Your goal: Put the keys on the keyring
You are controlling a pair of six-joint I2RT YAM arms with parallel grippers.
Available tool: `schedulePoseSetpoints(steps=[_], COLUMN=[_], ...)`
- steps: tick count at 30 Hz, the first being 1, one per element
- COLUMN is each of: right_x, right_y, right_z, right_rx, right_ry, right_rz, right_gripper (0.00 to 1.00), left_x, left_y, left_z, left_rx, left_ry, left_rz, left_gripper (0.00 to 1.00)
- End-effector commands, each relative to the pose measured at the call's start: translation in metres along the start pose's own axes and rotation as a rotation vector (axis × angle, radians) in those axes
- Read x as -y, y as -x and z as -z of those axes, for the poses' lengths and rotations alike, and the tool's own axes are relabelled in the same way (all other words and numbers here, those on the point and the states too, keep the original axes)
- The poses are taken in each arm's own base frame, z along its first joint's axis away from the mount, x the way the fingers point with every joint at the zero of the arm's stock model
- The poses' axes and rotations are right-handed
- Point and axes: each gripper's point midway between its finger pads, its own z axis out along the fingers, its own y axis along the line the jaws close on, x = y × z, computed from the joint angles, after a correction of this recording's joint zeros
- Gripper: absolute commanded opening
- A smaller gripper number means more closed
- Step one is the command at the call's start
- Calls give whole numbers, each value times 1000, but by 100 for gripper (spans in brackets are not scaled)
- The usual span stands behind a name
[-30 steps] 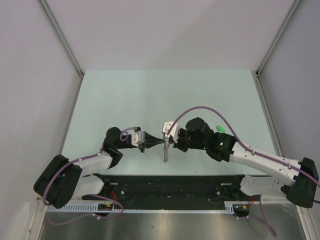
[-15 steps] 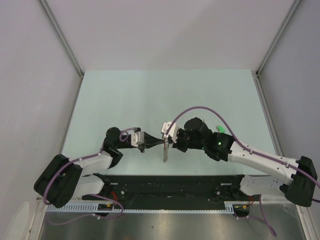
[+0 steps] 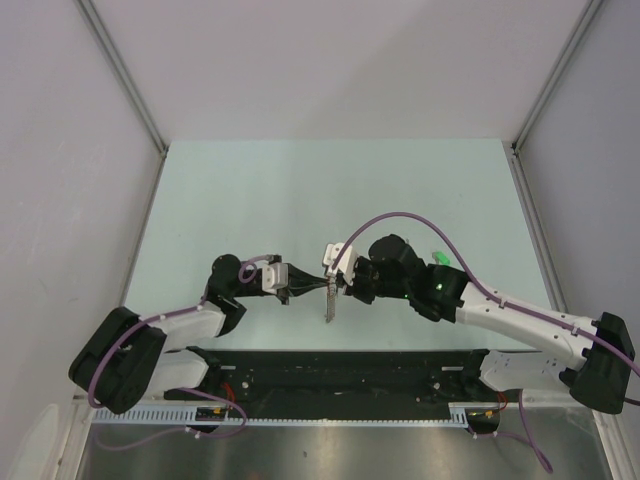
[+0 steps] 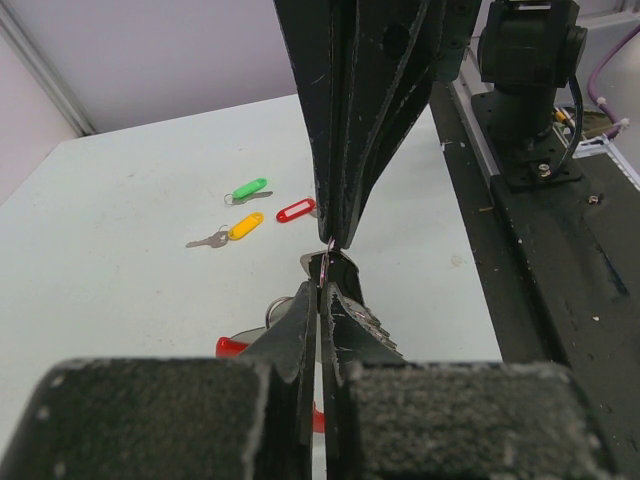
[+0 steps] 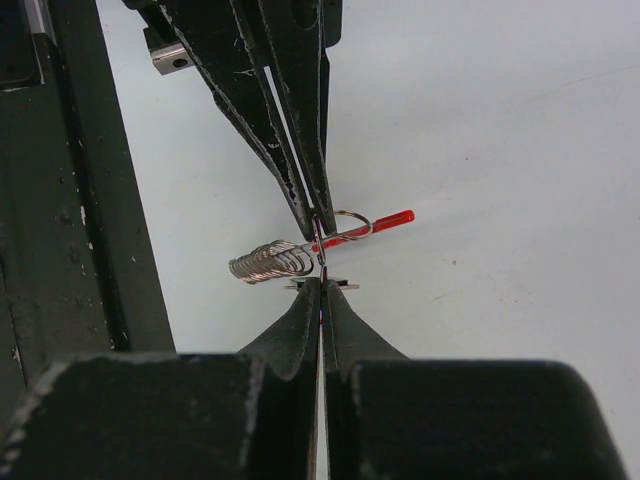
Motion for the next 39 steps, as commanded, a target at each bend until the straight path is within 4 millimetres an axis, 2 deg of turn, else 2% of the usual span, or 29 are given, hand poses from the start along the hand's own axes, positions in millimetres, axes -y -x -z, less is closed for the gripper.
schedulePoseSetpoints(steps=[1, 39], right_x=[6, 4], right_y=[31, 29], right_z=[4, 2], right_rx=[91, 92], right_ry=[-10, 25], right_rz=[10, -25], right_gripper=[0, 0], left_x=[-7, -3], left_y=[17, 16], left_z=[-4, -2], left_rx=[43, 49], left_ry=[-12, -10], left_rz=[-71, -121], left_gripper=[1, 0])
